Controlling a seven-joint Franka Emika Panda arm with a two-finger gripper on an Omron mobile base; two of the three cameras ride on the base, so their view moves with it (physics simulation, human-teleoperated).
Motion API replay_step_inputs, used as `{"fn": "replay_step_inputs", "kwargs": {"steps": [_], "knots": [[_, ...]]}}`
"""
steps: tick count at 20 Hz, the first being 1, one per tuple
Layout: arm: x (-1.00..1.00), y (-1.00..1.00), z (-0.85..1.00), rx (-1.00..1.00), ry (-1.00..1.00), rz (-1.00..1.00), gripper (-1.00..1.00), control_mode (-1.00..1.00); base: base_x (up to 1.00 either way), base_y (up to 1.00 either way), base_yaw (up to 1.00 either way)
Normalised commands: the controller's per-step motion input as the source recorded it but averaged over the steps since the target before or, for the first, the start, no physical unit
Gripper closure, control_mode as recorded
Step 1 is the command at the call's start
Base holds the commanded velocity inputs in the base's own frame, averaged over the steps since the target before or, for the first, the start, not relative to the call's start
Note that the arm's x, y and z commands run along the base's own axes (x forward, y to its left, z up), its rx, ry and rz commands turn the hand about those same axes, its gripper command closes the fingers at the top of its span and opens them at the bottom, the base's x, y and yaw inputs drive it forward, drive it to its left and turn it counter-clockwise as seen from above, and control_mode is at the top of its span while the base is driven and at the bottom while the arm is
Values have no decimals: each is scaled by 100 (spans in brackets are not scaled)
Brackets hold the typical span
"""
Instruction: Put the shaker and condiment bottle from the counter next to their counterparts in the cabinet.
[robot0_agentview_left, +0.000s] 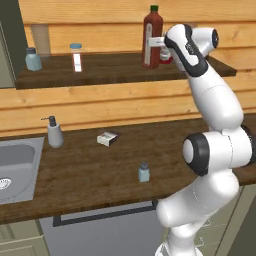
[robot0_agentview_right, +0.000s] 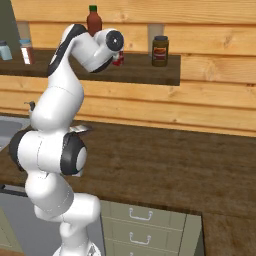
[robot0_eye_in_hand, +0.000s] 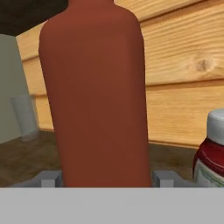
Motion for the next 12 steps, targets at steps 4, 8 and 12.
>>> {"fn": "replay_step_inputs", "kwargs": {"steps": [4,8,12], "knots": [[36,0,-11,0,2,-6,100,-100,0,0,0],[22,0,-19,0,0,-6,100,-100,0,0,0],[0,32,-51,-5,-1,-3,-100,-100,0,0,0]]}}
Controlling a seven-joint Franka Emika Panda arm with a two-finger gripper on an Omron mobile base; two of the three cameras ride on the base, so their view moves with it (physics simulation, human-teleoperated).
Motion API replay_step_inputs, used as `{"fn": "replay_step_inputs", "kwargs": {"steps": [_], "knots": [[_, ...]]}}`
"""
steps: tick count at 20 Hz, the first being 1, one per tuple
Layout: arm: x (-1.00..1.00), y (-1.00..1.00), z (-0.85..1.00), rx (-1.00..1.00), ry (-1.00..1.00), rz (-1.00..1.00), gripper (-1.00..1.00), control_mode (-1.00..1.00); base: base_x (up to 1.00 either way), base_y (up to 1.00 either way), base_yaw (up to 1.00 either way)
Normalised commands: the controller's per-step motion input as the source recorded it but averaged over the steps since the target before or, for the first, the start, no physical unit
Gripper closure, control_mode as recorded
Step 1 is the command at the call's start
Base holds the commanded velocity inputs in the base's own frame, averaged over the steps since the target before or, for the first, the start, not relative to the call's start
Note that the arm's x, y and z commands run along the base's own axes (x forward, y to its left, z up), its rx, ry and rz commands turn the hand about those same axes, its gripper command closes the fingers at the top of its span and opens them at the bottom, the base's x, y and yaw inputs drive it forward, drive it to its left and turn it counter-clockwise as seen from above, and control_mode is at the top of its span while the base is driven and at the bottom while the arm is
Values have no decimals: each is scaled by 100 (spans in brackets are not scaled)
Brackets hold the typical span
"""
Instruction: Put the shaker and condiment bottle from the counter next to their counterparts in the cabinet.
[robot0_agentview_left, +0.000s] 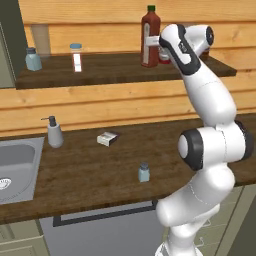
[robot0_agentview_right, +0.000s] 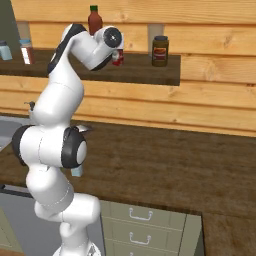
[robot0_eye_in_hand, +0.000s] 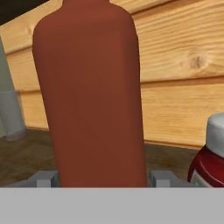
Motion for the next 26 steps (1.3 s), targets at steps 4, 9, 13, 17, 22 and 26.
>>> {"fn": "replay_step_inputs", "kwargs": {"steps": [4,9,13,17,22,26], "knots": [[-7,21,-23,-1,0,-6,-100,-100,0,0,0],[-37,-2,5,0,0,-7,-100,-100,0,0,0],[-75,-23,3,3,0,-11,-100,-100,0,0,0],[-96,-29,5,3,0,-11,-100,-100,0,0,0],[-100,-21,4,2,0,-5,-100,-100,0,0,0],[-100,-24,0,4,0,0,-100,-100,0,0,0]]}}
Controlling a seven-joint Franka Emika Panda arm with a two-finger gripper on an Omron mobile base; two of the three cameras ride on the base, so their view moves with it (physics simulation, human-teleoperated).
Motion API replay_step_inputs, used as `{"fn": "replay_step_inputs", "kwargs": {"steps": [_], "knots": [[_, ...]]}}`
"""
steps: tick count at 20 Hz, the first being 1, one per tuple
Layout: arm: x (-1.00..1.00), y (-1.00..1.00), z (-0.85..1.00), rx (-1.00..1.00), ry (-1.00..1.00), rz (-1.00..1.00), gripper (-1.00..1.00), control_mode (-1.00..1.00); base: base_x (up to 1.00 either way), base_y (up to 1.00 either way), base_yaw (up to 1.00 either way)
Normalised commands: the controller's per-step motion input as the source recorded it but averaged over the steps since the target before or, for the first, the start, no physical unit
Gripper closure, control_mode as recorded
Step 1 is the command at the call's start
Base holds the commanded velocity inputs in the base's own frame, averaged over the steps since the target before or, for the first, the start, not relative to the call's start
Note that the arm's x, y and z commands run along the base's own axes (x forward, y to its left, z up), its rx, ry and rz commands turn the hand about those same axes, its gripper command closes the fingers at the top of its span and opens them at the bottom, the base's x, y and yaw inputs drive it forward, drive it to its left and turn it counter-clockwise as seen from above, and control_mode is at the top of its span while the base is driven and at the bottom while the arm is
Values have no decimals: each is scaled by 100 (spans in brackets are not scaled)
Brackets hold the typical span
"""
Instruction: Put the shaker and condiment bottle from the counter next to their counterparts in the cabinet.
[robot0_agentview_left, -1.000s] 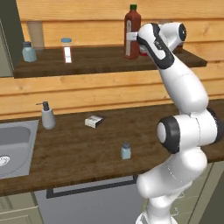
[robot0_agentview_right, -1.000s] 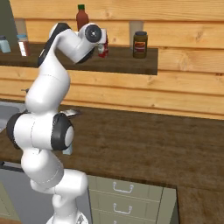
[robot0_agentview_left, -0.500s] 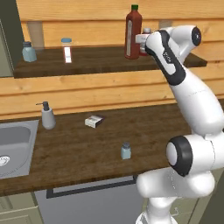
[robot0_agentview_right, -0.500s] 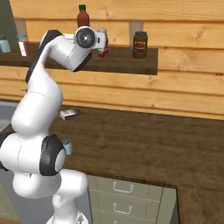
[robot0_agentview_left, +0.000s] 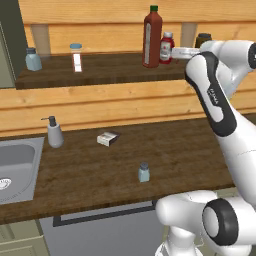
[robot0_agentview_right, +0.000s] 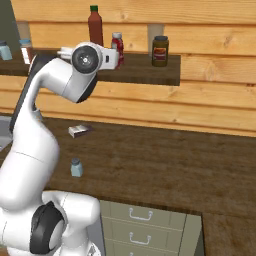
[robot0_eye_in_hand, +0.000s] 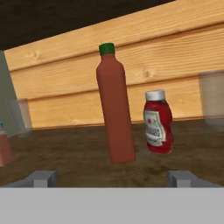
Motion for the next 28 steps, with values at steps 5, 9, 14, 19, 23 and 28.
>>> {"fn": "replay_step_inputs", "kwargs": {"steps": [5,9,14,19,23,28], "knots": [[-100,-17,0,1,0,0,-100,-100,0,0,0],[-100,-9,0,0,0,0,-100,-100,0,0,0],[-100,0,0,1,0,0,-100,-100,0,0,0],[-100,0,0,5,0,0,-100,-100,0,0,0],[-100,-7,0,5,0,0,-100,-100,0,0,0],[-94,-1,-30,-2,5,2,-100,-100,0,0,0]]}}
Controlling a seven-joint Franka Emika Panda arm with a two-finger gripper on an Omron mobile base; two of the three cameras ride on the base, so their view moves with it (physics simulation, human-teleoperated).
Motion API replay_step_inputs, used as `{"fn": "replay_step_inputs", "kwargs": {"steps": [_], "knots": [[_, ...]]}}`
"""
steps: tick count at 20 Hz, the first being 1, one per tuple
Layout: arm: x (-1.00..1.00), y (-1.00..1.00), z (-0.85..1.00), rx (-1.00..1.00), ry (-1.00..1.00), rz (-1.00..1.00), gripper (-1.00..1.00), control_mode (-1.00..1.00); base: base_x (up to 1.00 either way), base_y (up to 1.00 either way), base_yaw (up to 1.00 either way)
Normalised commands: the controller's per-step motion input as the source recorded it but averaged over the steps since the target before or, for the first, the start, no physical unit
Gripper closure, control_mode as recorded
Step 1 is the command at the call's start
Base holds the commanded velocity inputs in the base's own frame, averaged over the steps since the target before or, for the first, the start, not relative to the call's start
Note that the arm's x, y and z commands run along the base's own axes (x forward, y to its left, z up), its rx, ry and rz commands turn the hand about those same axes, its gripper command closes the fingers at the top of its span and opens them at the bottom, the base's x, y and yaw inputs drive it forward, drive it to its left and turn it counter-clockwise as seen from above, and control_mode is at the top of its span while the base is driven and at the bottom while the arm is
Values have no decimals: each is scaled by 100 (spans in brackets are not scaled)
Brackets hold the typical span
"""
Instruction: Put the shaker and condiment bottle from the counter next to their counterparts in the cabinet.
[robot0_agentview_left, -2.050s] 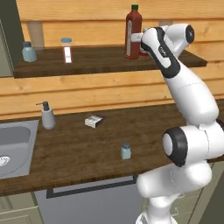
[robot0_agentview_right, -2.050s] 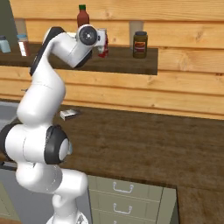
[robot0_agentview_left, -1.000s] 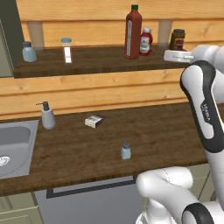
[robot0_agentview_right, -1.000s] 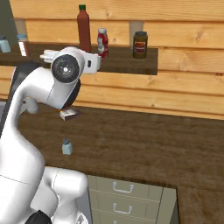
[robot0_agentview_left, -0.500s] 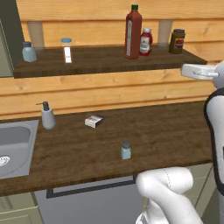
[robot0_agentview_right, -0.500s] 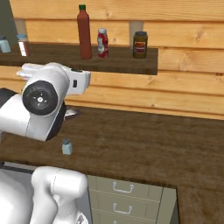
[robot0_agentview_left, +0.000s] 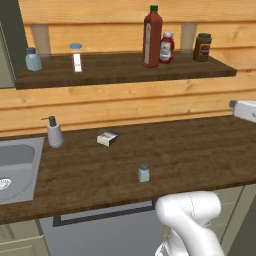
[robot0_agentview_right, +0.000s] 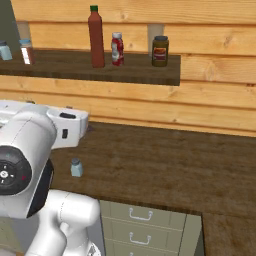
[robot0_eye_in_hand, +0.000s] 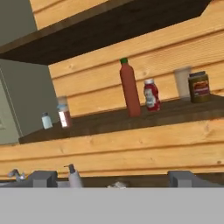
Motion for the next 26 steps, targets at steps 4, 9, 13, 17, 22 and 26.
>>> {"fn": "replay_step_inputs", "kwargs": {"steps": [4,9,13,17,22,26], "knots": [[-41,9,-72,-12,12,8,-100,-100,0,0,0],[22,47,-84,-25,4,16,-100,-100,0,0,0],[31,53,-77,-24,4,20,-100,-100,0,0,0],[28,28,-67,-22,3,25,-100,-100,0,0,0],[33,0,-46,-4,-2,29,-100,-100,0,0,0],[35,0,-52,-1,0,26,-100,-100,0,0,0]]}}
